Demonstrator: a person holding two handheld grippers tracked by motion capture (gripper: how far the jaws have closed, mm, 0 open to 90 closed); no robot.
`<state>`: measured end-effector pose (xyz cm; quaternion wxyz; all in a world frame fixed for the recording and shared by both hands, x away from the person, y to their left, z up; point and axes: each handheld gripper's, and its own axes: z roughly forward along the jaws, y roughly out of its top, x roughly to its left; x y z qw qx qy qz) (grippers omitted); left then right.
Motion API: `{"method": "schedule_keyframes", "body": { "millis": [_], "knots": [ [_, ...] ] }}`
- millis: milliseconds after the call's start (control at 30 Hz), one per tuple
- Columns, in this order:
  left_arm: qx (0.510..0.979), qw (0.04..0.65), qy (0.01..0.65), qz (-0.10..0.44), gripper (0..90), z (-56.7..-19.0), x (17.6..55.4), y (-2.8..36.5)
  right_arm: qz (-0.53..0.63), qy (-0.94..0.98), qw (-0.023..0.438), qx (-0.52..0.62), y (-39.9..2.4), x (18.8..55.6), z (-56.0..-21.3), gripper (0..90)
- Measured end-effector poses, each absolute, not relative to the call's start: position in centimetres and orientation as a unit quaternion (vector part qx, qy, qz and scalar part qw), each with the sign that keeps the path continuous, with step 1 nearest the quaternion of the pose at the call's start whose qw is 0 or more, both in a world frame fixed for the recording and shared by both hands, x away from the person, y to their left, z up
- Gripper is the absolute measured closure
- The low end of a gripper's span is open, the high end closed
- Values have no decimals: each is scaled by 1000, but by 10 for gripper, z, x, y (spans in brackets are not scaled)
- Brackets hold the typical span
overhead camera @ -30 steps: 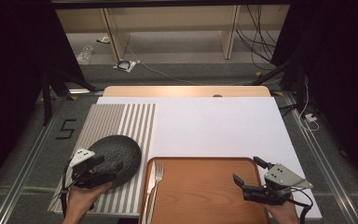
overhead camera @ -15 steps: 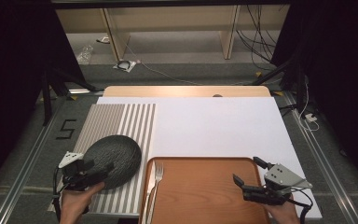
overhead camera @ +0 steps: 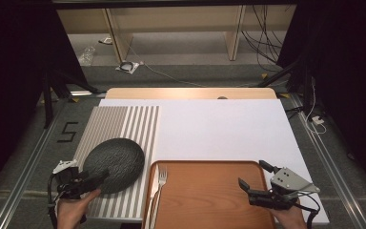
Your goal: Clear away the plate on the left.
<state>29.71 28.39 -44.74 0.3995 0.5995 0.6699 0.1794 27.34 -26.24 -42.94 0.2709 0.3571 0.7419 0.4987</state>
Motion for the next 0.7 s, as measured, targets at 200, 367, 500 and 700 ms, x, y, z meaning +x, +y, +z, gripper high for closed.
{"method": "schedule_keyframes", "body": {
  "millis": [200, 367, 500, 700],
  "knots": [
    [572, 405, 695, 164, 178, -451, 293, 291, 501, 741, 271, 357, -262, 274, -430, 118],
    [547, 409, 713, 159, 177, -452, 290, 297, 499, 742, 271, 357, -262, 274, -430, 118],
    [524, 416, 728, 148, 177, -454, 287, 302, 499, 742, 270, 358, -261, 274, -430, 119],
    [504, 423, 741, 134, 175, -458, 284, 306, 499, 742, 270, 358, -261, 274, -430, 118]
  ]
}}
